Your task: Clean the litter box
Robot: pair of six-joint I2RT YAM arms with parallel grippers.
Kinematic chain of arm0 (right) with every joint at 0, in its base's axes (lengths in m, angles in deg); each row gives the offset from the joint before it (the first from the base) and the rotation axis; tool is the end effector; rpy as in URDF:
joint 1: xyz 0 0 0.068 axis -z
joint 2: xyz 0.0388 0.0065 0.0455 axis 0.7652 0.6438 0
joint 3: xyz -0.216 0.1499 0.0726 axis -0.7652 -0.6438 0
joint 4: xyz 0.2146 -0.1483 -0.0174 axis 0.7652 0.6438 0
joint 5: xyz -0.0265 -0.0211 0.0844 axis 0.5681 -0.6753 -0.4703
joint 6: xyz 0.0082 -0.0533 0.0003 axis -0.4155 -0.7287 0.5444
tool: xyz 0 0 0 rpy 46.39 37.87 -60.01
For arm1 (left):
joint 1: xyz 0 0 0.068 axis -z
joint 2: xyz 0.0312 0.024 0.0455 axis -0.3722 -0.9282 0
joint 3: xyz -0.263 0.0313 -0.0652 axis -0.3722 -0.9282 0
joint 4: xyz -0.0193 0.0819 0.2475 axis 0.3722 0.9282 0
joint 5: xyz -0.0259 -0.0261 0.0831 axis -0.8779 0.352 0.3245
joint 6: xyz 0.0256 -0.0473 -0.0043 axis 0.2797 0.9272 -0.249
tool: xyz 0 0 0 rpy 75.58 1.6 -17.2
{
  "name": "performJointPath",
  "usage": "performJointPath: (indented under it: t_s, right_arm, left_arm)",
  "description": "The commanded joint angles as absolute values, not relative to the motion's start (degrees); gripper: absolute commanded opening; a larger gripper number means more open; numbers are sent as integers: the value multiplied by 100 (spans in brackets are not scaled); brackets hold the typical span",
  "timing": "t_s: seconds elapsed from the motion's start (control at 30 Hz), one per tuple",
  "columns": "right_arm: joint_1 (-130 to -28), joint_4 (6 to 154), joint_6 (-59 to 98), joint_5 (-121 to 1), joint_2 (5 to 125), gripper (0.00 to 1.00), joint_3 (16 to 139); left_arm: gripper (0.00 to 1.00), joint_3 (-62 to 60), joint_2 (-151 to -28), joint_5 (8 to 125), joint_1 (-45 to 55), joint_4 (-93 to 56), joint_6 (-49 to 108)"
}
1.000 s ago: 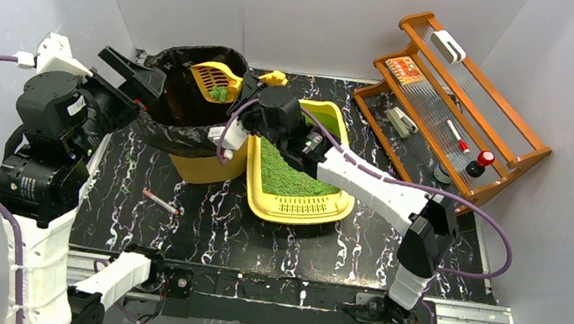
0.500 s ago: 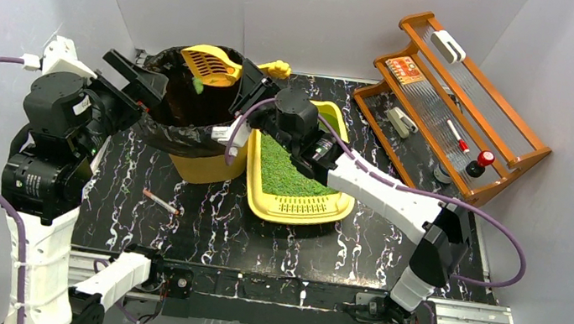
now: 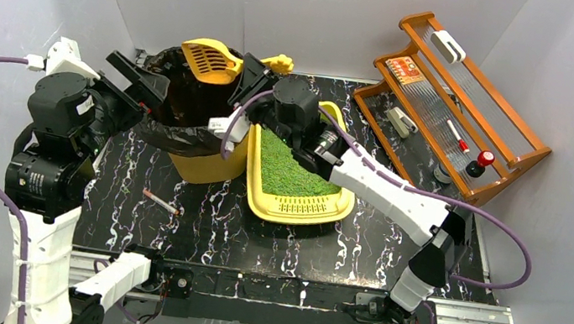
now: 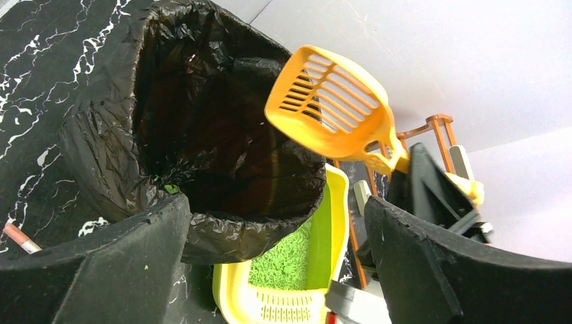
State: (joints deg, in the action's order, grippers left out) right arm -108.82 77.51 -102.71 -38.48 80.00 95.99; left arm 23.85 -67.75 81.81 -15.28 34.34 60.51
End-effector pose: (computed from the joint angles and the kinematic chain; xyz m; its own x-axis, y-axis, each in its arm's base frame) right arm 0.2152 0.3406 0.4294 0.6409 -0.6349 0.4314 0.3120 -0.2980 -0.9022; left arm 0.1078 -0.0080 0.5238 -0.0861 -0.6660 -0.7409 -0.0897 0.7459 -0.6600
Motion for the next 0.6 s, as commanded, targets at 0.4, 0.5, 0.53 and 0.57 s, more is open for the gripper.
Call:
performJointPath:
  t_s: [0.4,0.5,0.53,0.57]
  right_arm:
    - [-10908,10795,-3455,-3710,7411,0,11306]
    - [-10908,10994,-2201,-4084,6898,0,10676]
    - [-10908,10935,-1716,-4193,6614,0,10294]
    - [-10908,10939,-1250,-4262,6433,0,10056]
  left_arm:
    - [94,1821,-6863,7645,-1499,3098,5867]
    - [88,1902,-7084,7056,-1499,3113,5946]
    - [85,2027,-7253,6720,-1499,3185,5967]
    - [82,2076,-7354,6476,-1499,3200,5979]
